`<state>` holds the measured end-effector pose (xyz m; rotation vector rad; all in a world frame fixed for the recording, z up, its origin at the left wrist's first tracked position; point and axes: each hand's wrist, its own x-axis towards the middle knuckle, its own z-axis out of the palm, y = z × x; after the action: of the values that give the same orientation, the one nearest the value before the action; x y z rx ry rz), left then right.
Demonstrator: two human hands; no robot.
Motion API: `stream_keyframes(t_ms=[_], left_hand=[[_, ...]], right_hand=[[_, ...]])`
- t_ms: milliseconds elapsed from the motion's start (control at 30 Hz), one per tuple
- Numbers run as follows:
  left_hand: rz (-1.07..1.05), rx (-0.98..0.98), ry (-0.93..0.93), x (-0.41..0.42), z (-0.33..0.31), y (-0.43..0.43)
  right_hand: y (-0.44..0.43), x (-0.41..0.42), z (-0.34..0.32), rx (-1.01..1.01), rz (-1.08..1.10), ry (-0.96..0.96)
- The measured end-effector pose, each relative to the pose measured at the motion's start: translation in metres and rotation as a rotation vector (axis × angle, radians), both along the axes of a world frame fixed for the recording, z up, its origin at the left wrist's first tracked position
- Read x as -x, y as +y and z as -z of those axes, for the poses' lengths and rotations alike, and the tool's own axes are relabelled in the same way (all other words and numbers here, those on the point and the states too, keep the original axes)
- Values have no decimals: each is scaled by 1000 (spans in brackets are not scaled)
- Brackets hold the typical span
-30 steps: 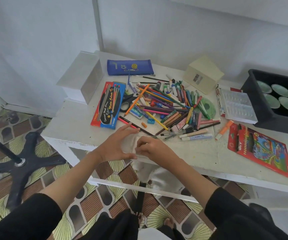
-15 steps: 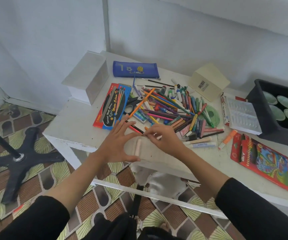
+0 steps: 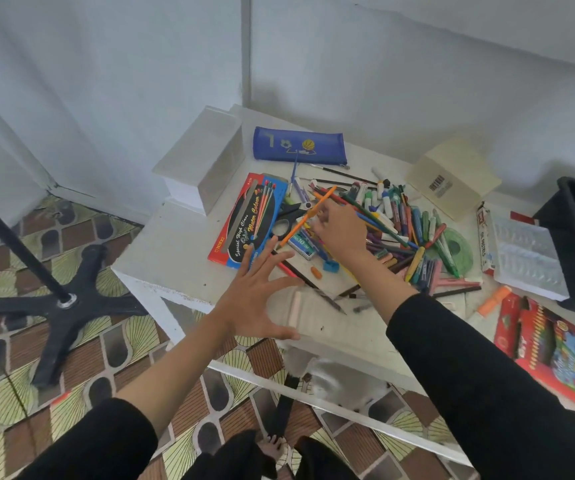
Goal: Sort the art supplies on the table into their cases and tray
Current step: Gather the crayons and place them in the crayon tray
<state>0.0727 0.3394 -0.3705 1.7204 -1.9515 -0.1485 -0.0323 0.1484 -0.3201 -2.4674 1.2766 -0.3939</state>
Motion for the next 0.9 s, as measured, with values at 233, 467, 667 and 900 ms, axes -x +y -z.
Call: stream_keyframes(t_ms=[233, 467, 667, 900], left_hand=[[5, 7, -4, 0, -1, -1], [-3, 8, -15, 1, -2, -1], [2, 18, -12, 1, -2, -1], [2, 33, -15, 0, 0, 0]], right_hand=[[6, 5, 1, -21, -23, -267], [42, 47, -27, -347, -81, -423], [74, 84, -31, -442, -100, -268], [93, 79, -23, -330, -314, -170]])
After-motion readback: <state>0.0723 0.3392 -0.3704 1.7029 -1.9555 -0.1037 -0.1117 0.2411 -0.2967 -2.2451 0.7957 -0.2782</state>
